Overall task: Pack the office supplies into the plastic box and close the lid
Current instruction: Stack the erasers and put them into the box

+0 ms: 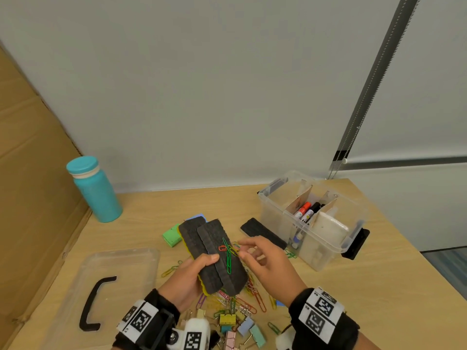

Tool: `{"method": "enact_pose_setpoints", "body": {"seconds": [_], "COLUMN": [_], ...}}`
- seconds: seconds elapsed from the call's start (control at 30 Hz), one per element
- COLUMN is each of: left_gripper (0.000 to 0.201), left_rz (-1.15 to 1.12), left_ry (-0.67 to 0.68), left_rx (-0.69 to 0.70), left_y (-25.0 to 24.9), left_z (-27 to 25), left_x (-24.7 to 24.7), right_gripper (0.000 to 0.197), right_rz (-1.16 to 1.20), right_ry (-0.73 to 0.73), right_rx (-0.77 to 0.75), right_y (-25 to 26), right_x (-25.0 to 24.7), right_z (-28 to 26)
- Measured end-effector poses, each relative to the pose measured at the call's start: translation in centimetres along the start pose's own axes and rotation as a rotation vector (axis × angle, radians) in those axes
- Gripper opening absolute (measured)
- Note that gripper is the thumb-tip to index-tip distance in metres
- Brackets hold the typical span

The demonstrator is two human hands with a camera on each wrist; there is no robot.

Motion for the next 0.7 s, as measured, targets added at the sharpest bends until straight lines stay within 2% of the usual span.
{"method": "enact_pose_setpoints", "body": {"seconds": [0.07, 0.13, 0.23, 0.37, 0.43, 0.53, 0.63, 0.7], "left_gripper": [0.041, 0.044, 0.031, 0.017, 0.018, 0.029, 0.042, 0.046], "left_rz": [0.018, 0.023, 0.048, 0.071, 0.068, 0.039, 0.015, 0.017], "left_ry": [0.01, 0.015, -0.001, -0.068, -0.088, -0.084, -0.038, -0.032], "left_rx": [-0.015, -0.022, -0.004, 0.004, -0.007, -0.018, -0.022, -0.023], "left_y": [0.3, 0.4, 0.2, -0.1, 0.0, 0.3, 0.2, 0.1], "left_z": [0.0, 0.1, 0.0, 0.0, 0.1, 0.1, 0.1, 0.0], "left_x": [0.2, 0.4, 0.1, -1.0, -1.2, -0.8, 0.0, 0.0], "right_gripper": [0.015, 0.005, 0.005, 0.011, 0.02, 0.029, 0.025, 0.022], "right_rz": [0.032, 0.009, -0.093, -0.458, -0.51, -0.4, -0.45, -0.505], "right_ry": [-0.002, -0.015, 0.042, 0.13, 0.075, 0.056, 0.092, 0.078], "right_rx": [-0.013, -0.01, 0.033, 0.029, -0.052, -0.29, -0.481, -0.53], "right_y": [0.8, 0.6, -1.0, -3.1, -2.4, 0.7, 2.9, 3.1], "right_x": [0.2, 0.2, -0.2, -0.5, -0.7, -0.5, 0.5, 1.0], "right_z": [0.2, 0.5, 0.5, -0.1, -0.2, -0.6, -1.2, -1.1]}}
Point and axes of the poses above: each hand's wrist, its own z-axis towards the middle knuckle, its own x-axis out of the palm, y = z × x, the point moved 3 cm from there along z, towards the middle knuckle, and after that the axes turned 10 degrees about x, right-handed, at the moved point
